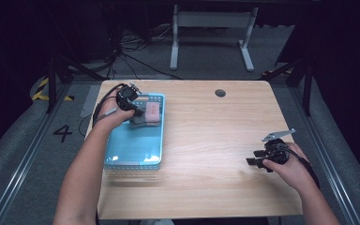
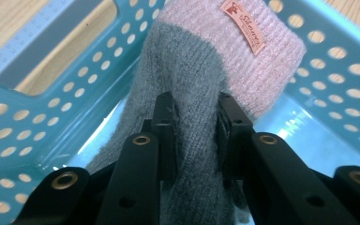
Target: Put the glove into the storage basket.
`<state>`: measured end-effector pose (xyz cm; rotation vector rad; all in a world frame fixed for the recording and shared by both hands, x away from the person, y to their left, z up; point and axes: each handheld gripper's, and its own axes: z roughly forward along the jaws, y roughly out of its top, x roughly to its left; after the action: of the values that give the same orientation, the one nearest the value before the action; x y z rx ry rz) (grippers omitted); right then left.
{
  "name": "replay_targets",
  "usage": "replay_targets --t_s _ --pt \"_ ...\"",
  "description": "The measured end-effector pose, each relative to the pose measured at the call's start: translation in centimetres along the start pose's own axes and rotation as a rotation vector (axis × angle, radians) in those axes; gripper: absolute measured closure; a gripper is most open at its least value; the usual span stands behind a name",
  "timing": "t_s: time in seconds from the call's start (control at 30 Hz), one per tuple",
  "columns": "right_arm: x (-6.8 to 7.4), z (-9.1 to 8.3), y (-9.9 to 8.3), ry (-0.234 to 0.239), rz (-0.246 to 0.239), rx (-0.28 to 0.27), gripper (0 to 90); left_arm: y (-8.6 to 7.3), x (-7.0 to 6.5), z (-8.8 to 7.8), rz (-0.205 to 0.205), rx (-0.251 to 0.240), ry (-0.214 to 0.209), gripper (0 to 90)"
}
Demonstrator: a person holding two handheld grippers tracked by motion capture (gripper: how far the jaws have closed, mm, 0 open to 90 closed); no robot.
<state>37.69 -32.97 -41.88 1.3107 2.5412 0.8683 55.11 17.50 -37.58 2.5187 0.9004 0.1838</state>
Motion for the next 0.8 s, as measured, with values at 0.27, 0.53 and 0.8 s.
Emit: replay_targets --t_s 0.27,0.53,0.8 --pt "0.2 0.2 -0.1 0.003 -0.004 0.005 46.6 -0.2 0.1 1.6 0.01 0.043 -0.01 73.0" --pt "0.2 0.0 -0.2 -0.002 -0.011 -0.005 46.4 -0.3 0.0 2.6 0.009 0.06 -0.023 72.2" --pt "0.0 -0.3 -0.2 -0.007 -0.005 -0.018 45.9 -0.3 0.1 3.6 0.025 0.099 -0.01 70.7"
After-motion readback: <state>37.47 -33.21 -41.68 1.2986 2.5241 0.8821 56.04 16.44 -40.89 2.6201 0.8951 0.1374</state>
